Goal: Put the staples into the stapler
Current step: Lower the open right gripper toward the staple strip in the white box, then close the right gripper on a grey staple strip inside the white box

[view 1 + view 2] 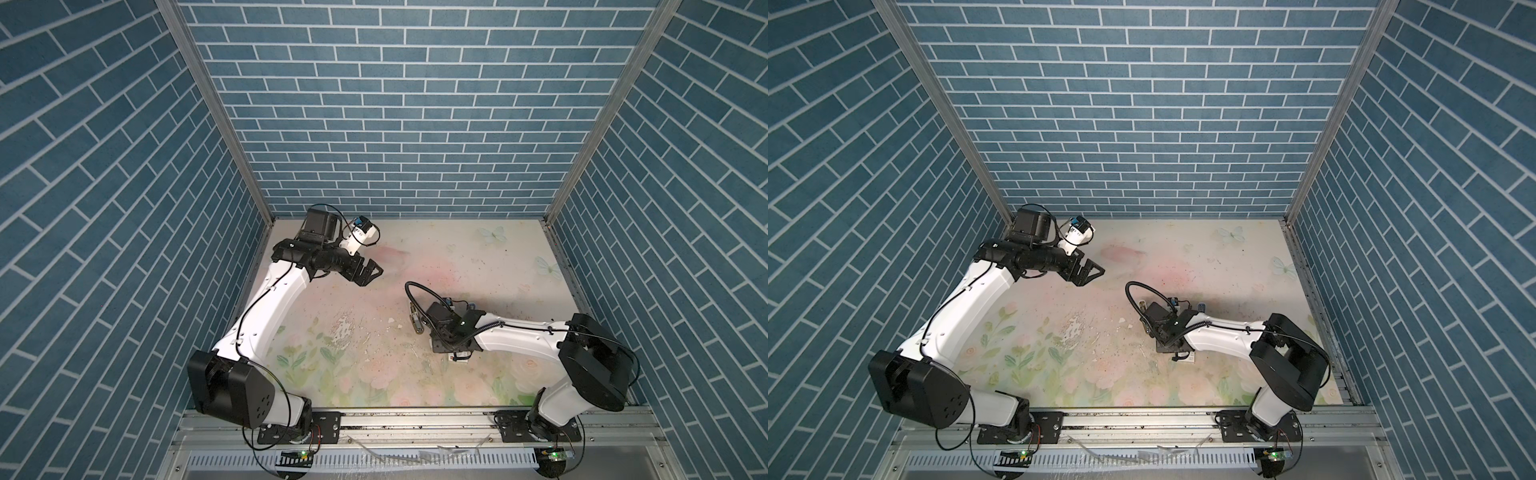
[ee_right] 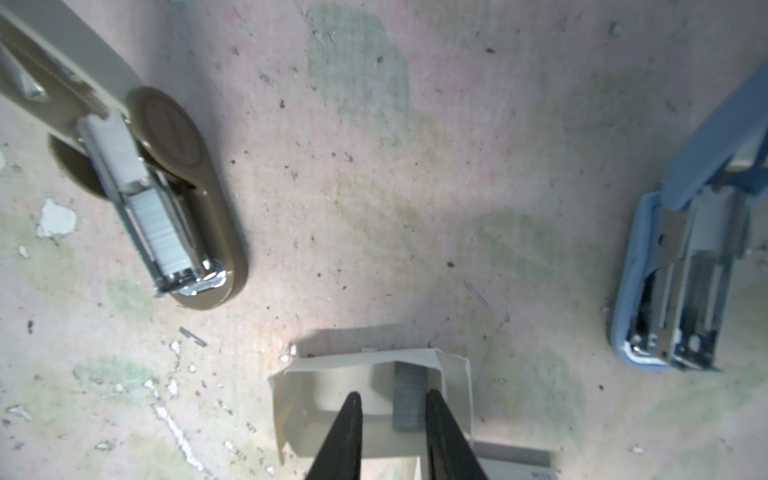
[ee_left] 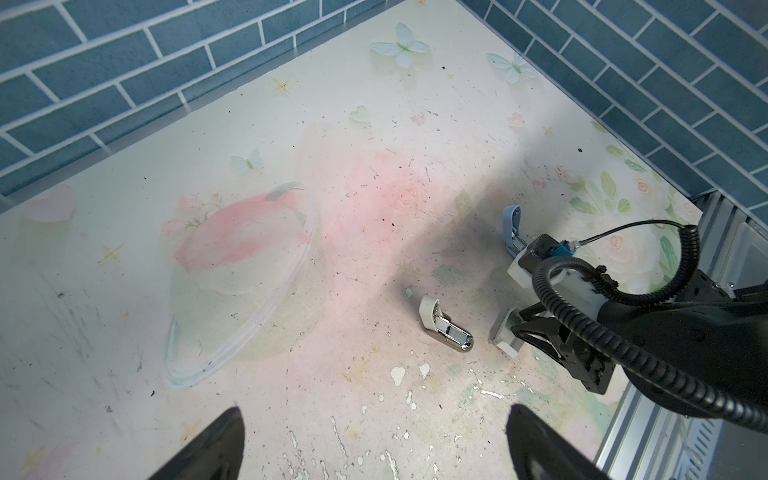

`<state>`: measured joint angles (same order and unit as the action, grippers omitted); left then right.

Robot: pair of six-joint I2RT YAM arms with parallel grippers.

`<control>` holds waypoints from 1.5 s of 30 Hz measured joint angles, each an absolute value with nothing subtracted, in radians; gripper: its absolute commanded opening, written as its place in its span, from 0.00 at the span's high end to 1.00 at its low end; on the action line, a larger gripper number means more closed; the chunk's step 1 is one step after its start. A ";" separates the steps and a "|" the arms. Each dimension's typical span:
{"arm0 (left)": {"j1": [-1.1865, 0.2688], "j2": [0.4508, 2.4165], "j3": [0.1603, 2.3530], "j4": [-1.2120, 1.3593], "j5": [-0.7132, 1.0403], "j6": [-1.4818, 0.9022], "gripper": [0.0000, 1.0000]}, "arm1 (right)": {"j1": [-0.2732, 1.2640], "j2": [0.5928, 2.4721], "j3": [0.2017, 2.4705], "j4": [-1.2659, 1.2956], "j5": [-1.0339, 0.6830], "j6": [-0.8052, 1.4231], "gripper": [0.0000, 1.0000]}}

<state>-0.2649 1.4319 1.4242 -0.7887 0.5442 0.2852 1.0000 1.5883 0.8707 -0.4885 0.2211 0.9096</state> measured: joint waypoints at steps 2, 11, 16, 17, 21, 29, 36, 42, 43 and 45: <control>-0.265 1.432 1.424 -0.788 0.544 0.285 0.00 | 1.000 1.588 0.871 -0.490 0.224 0.911 0.71; -0.265 1.432 1.413 -0.788 0.544 0.285 0.00 | 1.000 1.607 0.882 -0.498 0.233 0.912 0.69; -0.265 1.432 1.413 -0.788 0.545 0.285 0.00 | 1.000 1.608 0.886 -0.502 0.239 0.912 0.69; -0.265 1.432 1.413 -0.788 0.544 0.285 0.01 | 1.000 1.608 0.888 -0.502 0.240 0.912 0.68; -0.265 1.432 1.410 -0.787 0.545 0.285 0.00 | 1.000 1.616 0.889 -0.507 0.243 0.912 0.68; -0.265 1.432 1.408 -0.787 0.545 0.284 0.00 | 1.000 1.633 0.903 -0.519 0.250 0.912 0.68; -0.265 1.432 1.408 -0.787 0.545 0.284 0.00 | 1.000 1.640 0.906 -0.521 0.257 0.912 0.67; -0.265 1.432 1.404 -0.783 0.545 0.284 0.01 | 1.000 1.652 0.906 -0.521 0.258 0.913 0.67; -0.265 1.432 1.402 -0.781 0.545 0.284 0.01 | 1.000 1.652 0.906 -0.521 0.258 0.913 0.67; -0.265 1.432 1.399 -0.780 0.545 0.284 0.00 | 1.000 1.652 0.906 -0.521 0.258 0.913 0.67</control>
<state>-0.2649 1.4319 1.3987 -0.7795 0.5453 0.2844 1.0000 1.6520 0.9062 -0.5213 0.2584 0.9131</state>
